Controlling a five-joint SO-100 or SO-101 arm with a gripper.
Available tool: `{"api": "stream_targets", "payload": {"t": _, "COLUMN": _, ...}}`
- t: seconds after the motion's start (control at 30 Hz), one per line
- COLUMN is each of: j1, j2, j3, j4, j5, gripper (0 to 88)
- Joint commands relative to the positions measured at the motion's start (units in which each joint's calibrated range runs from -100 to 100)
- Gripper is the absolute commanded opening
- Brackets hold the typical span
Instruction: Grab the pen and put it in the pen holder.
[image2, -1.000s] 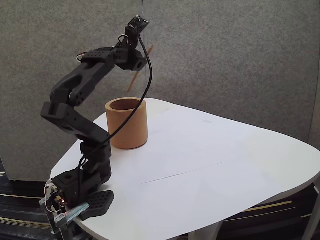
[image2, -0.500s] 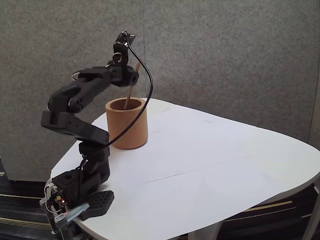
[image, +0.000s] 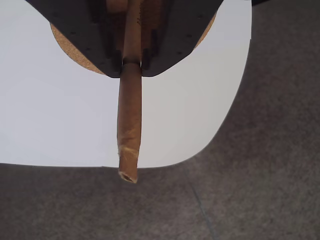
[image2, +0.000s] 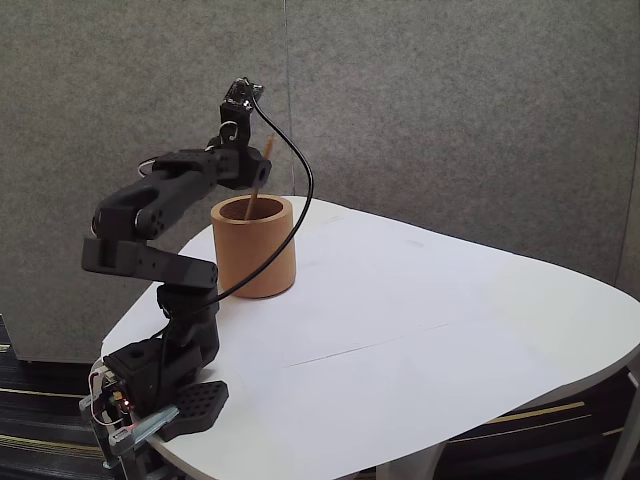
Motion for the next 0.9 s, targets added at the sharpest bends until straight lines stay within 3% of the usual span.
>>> {"api": "stream_targets", "payload": {"t": 0.0, "j1": 0.1, "j2": -1.2, "j3": -0.4, "j4": -0.4, "j5": 0.2, "gripper": 1.1}}
{"api": "stream_targets", "payload": {"t": 0.7, "j1": -3.8, "j2": -1.3, "j3": 2.6, "j4": -1.2, "j5": 0.3, "gripper": 1.5}}
{"api": "stream_targets", "payload": {"t": 0.77, "j1": -3.6, "j2": -1.3, "j3": 2.6, "j4": -1.2, "j5": 0.3, "gripper": 5.8}}
{"api": "stream_targets", "payload": {"t": 0.87, "j1": -3.6, "j2": -1.3, "j3": 2.6, "j4": -1.2, "j5": 0.2, "gripper": 19.0}}
